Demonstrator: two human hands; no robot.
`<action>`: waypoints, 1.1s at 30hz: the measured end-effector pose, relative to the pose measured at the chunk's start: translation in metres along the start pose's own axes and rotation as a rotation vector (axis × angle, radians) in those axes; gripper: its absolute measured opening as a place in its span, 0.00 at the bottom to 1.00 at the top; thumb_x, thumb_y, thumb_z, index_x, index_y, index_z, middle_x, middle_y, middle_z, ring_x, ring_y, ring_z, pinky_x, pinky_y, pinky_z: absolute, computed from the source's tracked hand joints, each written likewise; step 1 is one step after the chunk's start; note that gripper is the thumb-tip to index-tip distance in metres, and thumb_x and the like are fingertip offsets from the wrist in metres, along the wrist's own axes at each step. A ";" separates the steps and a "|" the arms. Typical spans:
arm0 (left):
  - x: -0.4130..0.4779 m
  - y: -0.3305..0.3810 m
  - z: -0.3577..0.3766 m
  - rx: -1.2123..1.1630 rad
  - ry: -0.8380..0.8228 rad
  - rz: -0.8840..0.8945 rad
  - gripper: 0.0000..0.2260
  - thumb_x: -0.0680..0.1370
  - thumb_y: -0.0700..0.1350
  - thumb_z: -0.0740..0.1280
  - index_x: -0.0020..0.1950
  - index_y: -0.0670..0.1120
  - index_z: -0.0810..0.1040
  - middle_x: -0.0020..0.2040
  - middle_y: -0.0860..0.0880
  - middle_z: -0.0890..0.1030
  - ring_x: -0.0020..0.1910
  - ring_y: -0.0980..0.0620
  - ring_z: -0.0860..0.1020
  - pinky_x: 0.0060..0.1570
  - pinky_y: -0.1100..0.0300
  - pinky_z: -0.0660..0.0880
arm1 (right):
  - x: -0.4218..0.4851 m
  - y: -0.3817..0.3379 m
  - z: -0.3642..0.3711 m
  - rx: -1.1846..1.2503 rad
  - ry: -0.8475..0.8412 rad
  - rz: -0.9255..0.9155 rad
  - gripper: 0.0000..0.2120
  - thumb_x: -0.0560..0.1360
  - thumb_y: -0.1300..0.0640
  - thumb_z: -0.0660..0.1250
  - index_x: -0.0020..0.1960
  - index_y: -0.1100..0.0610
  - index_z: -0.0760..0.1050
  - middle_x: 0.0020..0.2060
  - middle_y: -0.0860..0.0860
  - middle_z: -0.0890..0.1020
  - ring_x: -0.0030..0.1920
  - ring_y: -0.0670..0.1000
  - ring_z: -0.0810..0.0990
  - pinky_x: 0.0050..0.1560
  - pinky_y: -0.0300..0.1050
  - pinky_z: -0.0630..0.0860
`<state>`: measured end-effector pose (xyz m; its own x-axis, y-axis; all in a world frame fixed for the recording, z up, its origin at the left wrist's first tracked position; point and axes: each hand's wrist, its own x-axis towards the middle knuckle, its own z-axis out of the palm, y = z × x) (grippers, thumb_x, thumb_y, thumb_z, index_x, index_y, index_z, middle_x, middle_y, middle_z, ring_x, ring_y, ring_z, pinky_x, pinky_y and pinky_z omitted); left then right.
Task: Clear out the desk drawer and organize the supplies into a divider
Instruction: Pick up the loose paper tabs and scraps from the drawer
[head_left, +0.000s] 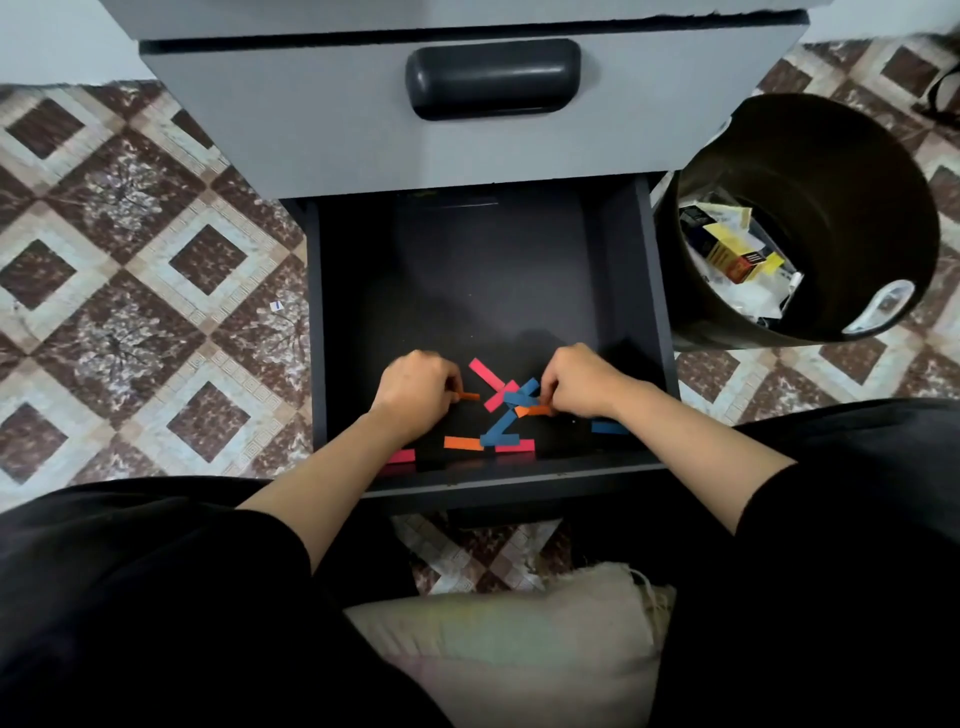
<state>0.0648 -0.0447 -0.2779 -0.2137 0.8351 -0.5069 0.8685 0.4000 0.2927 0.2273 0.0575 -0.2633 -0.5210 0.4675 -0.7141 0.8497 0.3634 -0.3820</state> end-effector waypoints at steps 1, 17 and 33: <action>0.001 0.000 -0.002 0.004 0.004 0.001 0.07 0.77 0.44 0.66 0.52 0.48 0.81 0.53 0.49 0.79 0.52 0.50 0.76 0.48 0.58 0.72 | -0.003 -0.003 0.001 -0.043 -0.031 -0.015 0.07 0.72 0.64 0.69 0.48 0.64 0.82 0.43 0.56 0.80 0.42 0.50 0.76 0.41 0.39 0.73; 0.001 0.000 -0.004 -0.016 -0.038 0.017 0.06 0.76 0.44 0.67 0.51 0.49 0.81 0.53 0.50 0.79 0.53 0.51 0.76 0.49 0.58 0.73 | -0.005 0.001 -0.007 0.077 -0.093 -0.071 0.24 0.73 0.72 0.62 0.61 0.51 0.78 0.36 0.44 0.76 0.39 0.47 0.76 0.42 0.38 0.74; 0.000 0.001 -0.005 -0.008 -0.059 0.009 0.06 0.76 0.44 0.68 0.51 0.48 0.81 0.54 0.49 0.79 0.54 0.51 0.76 0.50 0.58 0.72 | -0.009 -0.008 -0.014 -0.625 -0.107 -0.065 0.38 0.77 0.69 0.53 0.75 0.38 0.45 0.33 0.49 0.65 0.32 0.47 0.64 0.29 0.40 0.60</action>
<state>0.0633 -0.0422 -0.2735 -0.1789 0.8152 -0.5508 0.8669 0.3954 0.3037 0.2240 0.0615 -0.2452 -0.5317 0.3573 -0.7678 0.5918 0.8054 -0.0350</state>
